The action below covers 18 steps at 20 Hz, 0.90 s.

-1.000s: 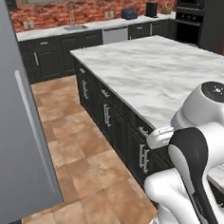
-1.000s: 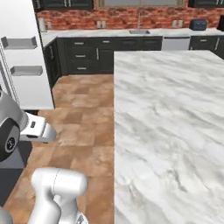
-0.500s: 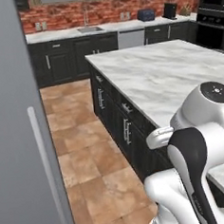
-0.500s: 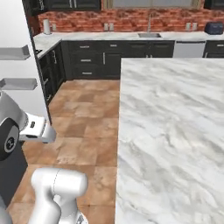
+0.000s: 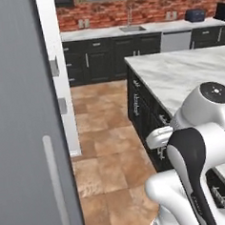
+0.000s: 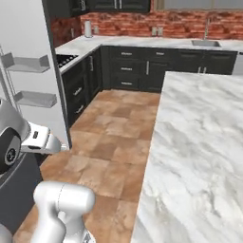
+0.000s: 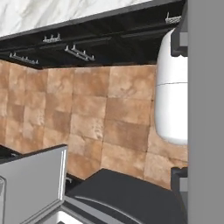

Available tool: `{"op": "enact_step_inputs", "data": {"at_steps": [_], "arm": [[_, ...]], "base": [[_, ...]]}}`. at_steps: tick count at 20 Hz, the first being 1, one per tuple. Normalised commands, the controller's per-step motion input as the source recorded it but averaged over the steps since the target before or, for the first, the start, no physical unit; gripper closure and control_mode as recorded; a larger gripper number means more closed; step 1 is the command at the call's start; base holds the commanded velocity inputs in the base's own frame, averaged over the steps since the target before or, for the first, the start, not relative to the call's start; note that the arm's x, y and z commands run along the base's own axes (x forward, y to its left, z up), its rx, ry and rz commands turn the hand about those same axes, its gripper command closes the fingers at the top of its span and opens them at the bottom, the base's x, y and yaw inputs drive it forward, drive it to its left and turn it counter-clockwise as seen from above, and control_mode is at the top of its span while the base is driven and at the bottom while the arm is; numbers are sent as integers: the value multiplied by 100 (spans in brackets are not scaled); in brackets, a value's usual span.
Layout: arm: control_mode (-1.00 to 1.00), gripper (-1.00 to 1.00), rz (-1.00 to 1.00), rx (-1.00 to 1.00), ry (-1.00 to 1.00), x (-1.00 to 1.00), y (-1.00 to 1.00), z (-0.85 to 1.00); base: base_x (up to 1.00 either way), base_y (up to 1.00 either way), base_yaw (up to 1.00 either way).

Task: Open the fridge, grab two sodas, and place both sodas inside the bowl with ice on the dining counter.

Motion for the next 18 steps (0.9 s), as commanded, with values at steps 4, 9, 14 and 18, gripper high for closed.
{"op": "enact_step_inputs", "data": {"at_steps": [4,9,14,18], "arm": [[100,-100,0,0,0,0,0,0],[100,-100,0,0,0,0,0,0],[100,-100,0,0,0,0,0,0],[100,-100,0,0,0,0,0,0]], "base": [[75,0,45],[71,0,47],[45,19,53],[54,18,53]]}}
